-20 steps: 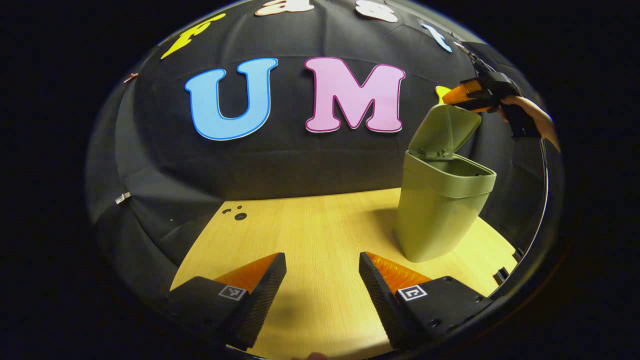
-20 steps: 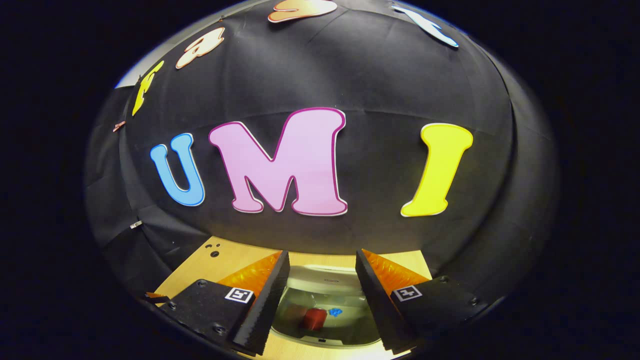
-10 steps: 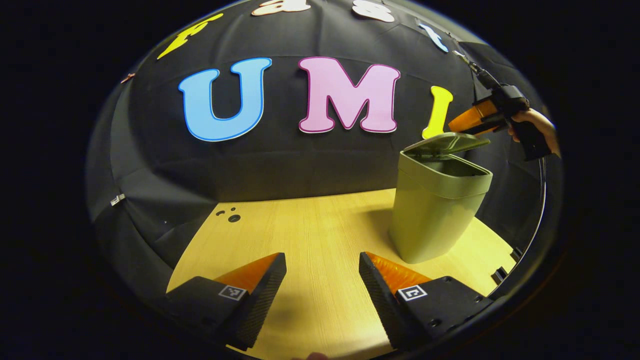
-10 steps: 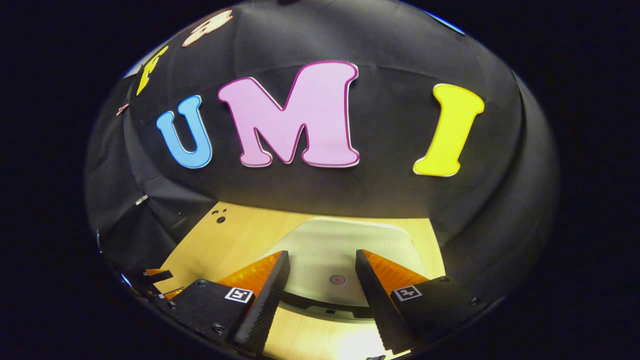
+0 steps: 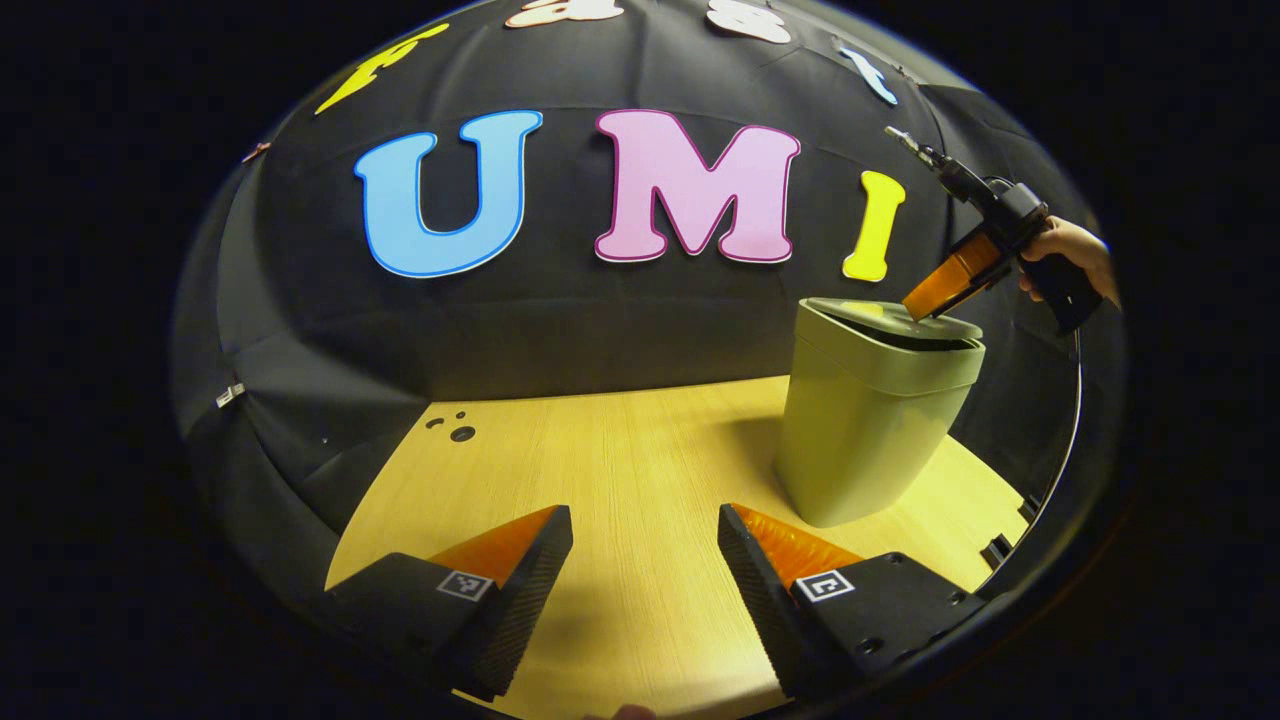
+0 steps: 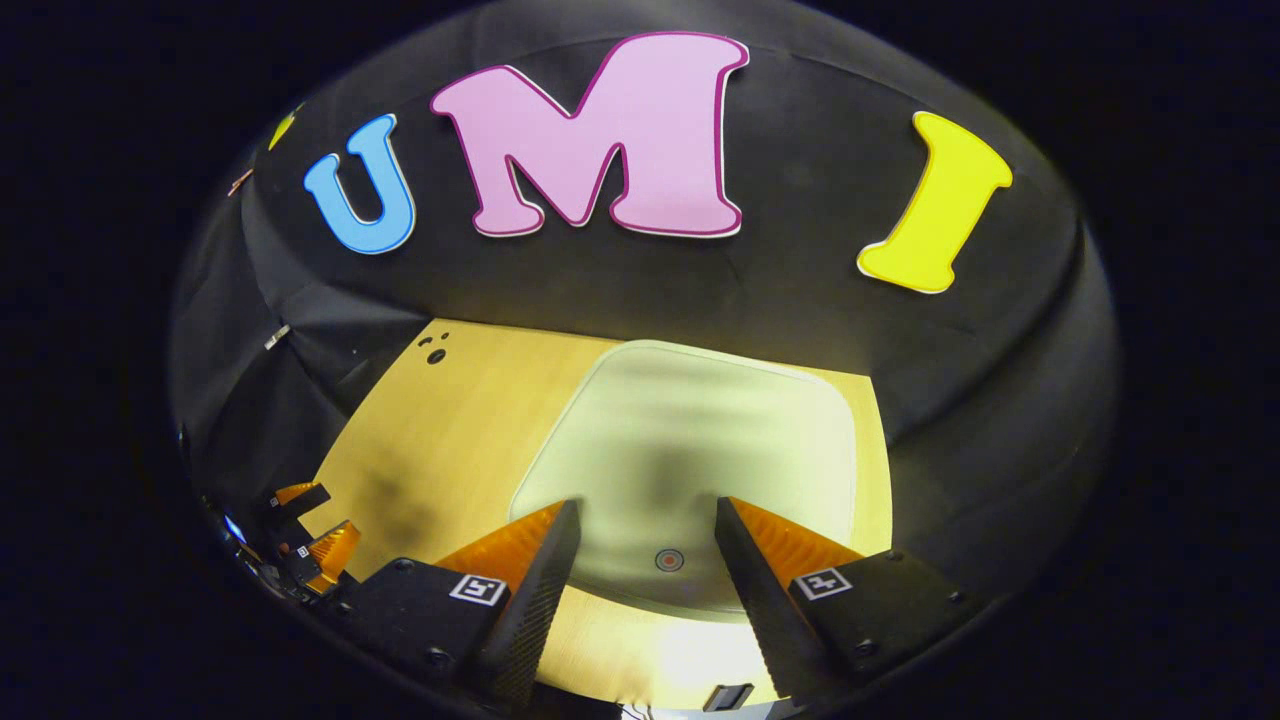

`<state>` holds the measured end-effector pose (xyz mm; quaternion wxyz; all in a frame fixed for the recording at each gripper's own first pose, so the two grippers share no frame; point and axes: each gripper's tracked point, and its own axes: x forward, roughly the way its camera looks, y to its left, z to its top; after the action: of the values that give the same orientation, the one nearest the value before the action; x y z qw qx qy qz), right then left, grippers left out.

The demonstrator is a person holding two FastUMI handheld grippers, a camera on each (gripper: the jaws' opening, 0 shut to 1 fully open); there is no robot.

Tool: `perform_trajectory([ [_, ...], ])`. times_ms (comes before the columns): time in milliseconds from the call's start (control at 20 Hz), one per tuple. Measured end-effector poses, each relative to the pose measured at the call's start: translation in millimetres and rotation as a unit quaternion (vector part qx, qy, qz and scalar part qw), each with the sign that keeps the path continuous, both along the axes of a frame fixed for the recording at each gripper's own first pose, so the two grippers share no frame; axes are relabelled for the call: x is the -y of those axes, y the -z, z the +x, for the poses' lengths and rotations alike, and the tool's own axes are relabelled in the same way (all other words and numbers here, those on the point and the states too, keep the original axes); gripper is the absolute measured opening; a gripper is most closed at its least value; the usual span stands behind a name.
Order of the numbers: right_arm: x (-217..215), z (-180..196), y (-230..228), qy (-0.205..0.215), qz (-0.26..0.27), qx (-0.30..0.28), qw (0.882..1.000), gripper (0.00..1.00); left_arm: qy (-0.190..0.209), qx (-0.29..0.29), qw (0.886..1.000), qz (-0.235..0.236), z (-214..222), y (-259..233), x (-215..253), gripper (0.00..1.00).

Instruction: Press the lid of the desktop garbage bin to open it, pick up the crumpled paper on the desktop and throw it into the bin, then pick up the pop can on the desktop and drop it into the bin, and finally close the garbage bin lid.

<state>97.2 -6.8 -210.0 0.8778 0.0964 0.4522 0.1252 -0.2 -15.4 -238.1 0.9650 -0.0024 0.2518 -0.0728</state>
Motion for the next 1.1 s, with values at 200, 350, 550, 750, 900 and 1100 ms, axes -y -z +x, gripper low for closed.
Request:
perform_trajectory([
  [200,-0.4,-3.3,3.5,-0.014,0.002,-0.008,1.000,0.88,-0.008,-0.003,1.000,0.003,-0.4,2.0,-4.9,0.96],
  [350,-3.1,-3.0,11.3,-0.024,-0.001,-0.013,1.000,0.88,-0.017,-0.006,1.000,0.003,0.1,4.1,-8.7,0.94],
  [550,-4.0,6.1,4.0,-0.023,0.001,0.009,1.000,0.88,-0.015,-0.003,1.000,0.005,2.7,2.5,-5.1,0.94],
  [750,-10.9,6.2,-7.1,-0.022,0.003,0.062,0.998,0.87,-0.008,0.007,1.000,0.012,5.0,-4.1,-1.0,0.94],
  [900,-13.2,3.7,-30.8,-0.006,0.010,0.120,0.993,0.86,-0.007,0.012,1.000,0.007,6.2,-9.5,4.8,0.94],
  [1100,-28.8,-11.9,-59.6,-0.002,0.014,0.184,0.983,0.86,0.000,0.025,1.000,0.009,9.0,-19.2,12.3,0.94],
])
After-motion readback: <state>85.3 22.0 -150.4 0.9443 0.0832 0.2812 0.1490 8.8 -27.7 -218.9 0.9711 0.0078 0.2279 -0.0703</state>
